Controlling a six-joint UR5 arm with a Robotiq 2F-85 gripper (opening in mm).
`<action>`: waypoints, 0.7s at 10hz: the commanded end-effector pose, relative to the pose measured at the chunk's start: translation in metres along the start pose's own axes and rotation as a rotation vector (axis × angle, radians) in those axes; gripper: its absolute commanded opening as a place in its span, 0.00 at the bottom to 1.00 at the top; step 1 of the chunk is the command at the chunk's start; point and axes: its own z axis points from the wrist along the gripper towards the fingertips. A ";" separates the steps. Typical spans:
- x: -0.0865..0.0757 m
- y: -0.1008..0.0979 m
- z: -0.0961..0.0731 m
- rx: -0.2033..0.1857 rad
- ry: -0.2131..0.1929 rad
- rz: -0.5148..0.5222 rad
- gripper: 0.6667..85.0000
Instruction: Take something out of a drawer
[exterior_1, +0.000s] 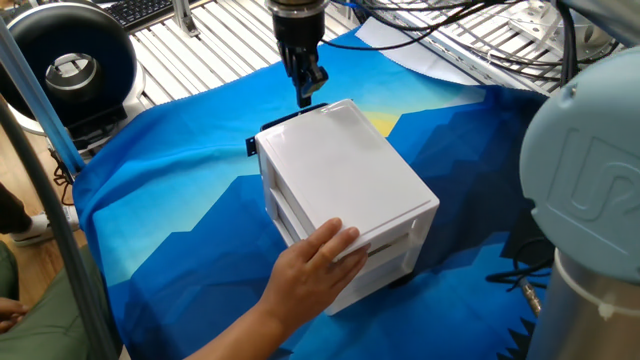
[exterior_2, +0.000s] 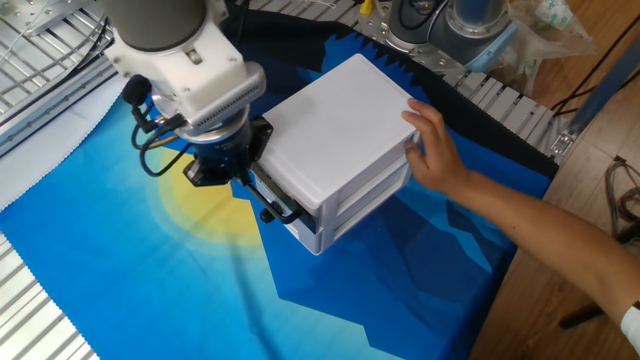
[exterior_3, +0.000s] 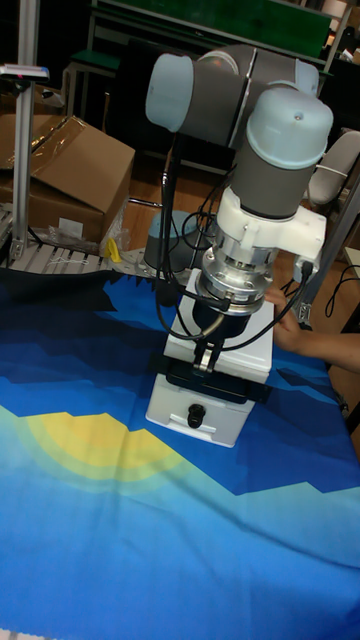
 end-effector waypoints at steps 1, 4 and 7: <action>-0.007 0.003 0.009 0.013 -0.020 0.011 0.00; -0.006 -0.003 0.010 0.019 -0.026 -0.019 0.00; 0.013 0.008 -0.034 -0.022 0.078 0.000 0.00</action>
